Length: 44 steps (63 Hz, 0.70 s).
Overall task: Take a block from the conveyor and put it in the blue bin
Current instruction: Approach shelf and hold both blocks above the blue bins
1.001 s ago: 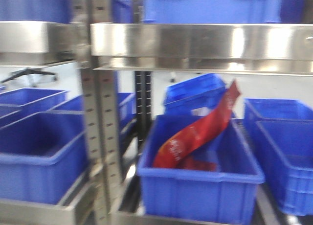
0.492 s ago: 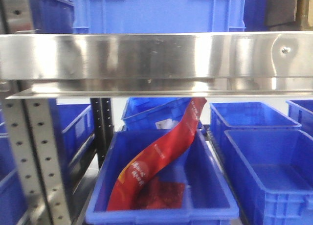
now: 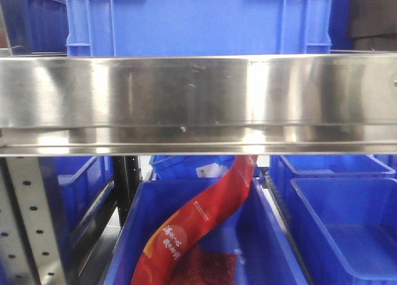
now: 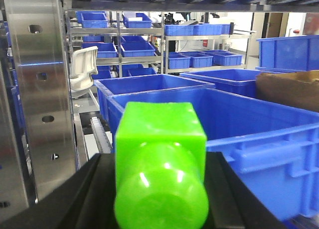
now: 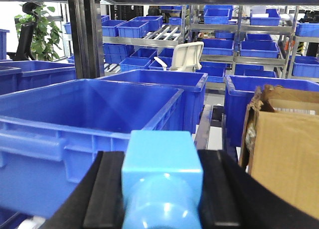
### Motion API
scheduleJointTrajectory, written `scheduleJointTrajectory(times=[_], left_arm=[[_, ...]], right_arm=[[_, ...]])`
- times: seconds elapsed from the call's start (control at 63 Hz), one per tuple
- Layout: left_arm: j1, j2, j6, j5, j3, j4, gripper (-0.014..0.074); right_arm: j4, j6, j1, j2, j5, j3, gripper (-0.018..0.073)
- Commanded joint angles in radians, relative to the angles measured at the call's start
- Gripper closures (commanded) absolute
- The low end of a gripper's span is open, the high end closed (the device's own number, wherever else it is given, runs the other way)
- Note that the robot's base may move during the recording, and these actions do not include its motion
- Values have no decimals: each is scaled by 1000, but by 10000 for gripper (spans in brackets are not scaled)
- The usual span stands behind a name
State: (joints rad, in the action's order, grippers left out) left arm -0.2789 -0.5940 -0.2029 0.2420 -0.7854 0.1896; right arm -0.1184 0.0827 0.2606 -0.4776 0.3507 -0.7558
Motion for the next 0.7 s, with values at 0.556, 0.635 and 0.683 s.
scheduleJointTrajectory(times=[0.556, 0.635, 0.683], left_arm=[[-6, 4, -3, -26, -3, 9, 707], [-6, 4, -3, -26, -3, 9, 707], [-6, 4, -3, -26, -3, 9, 707]], right_arm=[[3, 5, 2, 3, -18, 1, 721], [3, 5, 2, 3, -18, 1, 721], [3, 5, 2, 3, -18, 1, 721]])
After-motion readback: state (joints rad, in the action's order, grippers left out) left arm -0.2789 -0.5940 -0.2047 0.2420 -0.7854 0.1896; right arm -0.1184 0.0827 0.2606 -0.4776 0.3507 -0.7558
